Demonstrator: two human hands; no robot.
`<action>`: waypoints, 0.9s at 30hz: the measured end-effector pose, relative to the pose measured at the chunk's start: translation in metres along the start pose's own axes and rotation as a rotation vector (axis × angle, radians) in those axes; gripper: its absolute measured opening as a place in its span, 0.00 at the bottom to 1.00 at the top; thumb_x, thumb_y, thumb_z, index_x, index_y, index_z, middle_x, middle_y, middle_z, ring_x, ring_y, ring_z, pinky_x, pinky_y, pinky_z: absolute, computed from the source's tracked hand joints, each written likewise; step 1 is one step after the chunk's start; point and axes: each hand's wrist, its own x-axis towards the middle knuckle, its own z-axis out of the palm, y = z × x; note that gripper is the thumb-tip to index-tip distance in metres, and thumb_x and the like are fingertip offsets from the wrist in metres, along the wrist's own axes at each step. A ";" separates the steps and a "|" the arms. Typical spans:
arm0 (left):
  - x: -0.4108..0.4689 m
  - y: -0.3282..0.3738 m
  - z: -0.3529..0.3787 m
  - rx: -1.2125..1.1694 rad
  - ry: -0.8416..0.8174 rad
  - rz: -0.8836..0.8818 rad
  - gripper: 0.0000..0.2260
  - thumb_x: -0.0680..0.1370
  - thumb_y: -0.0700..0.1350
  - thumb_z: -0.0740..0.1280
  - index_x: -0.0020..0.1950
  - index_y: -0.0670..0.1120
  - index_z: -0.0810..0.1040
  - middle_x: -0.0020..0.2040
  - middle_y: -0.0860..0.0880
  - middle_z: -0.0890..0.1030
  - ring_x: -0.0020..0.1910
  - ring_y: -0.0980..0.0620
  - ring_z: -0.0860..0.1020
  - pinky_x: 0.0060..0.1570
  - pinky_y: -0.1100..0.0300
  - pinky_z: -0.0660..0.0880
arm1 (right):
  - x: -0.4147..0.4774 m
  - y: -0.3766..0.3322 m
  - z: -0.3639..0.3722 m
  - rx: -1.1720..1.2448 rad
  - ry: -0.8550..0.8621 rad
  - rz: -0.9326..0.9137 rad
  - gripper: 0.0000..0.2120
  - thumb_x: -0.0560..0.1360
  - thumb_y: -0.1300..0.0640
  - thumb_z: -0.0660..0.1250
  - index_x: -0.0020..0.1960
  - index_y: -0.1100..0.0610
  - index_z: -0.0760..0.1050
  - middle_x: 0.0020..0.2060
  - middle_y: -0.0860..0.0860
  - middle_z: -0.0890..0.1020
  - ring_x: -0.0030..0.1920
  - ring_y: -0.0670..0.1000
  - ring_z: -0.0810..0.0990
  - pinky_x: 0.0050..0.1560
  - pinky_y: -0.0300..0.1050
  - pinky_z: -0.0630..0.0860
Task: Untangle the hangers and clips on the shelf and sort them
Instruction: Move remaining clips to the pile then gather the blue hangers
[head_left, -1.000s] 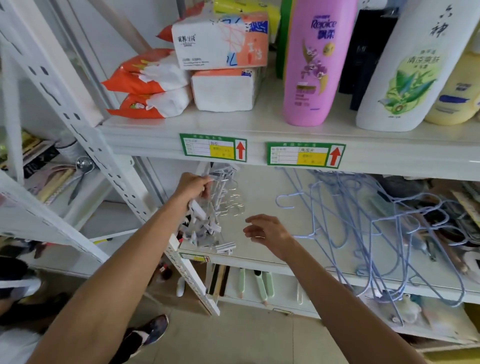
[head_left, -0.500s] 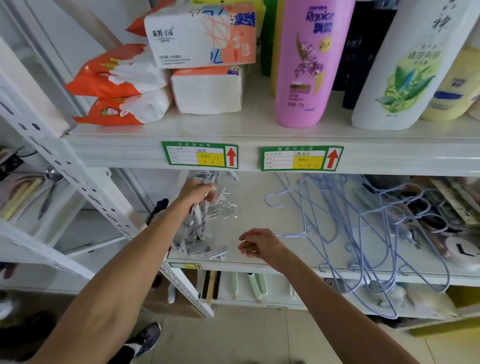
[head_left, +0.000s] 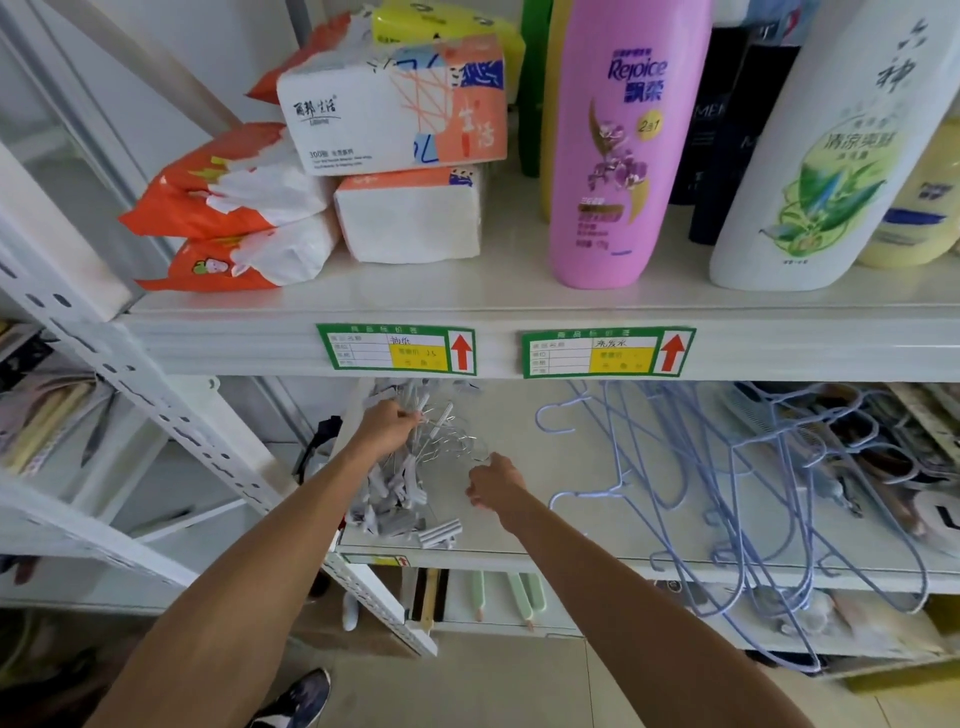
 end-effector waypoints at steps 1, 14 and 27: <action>0.003 -0.001 0.002 -0.011 0.006 -0.015 0.17 0.82 0.52 0.63 0.50 0.37 0.78 0.38 0.45 0.76 0.34 0.50 0.74 0.36 0.56 0.73 | 0.005 -0.003 -0.001 -0.006 -0.009 -0.017 0.21 0.76 0.62 0.60 0.69 0.61 0.67 0.53 0.60 0.79 0.49 0.58 0.82 0.52 0.50 0.81; 0.007 0.001 0.002 -0.328 0.029 -0.200 0.07 0.78 0.37 0.64 0.53 0.43 0.80 0.42 0.44 0.82 0.36 0.50 0.76 0.33 0.58 0.71 | 0.021 -0.016 0.007 0.027 0.105 -0.232 0.09 0.76 0.59 0.62 0.52 0.57 0.78 0.39 0.55 0.82 0.40 0.57 0.80 0.42 0.54 0.78; 0.003 -0.001 -0.003 -0.032 -0.007 -0.066 0.13 0.82 0.50 0.64 0.45 0.41 0.78 0.37 0.46 0.77 0.32 0.51 0.73 0.34 0.58 0.69 | 0.023 -0.004 0.014 0.054 0.037 -0.310 0.09 0.80 0.56 0.62 0.55 0.52 0.80 0.45 0.52 0.82 0.38 0.46 0.79 0.38 0.43 0.75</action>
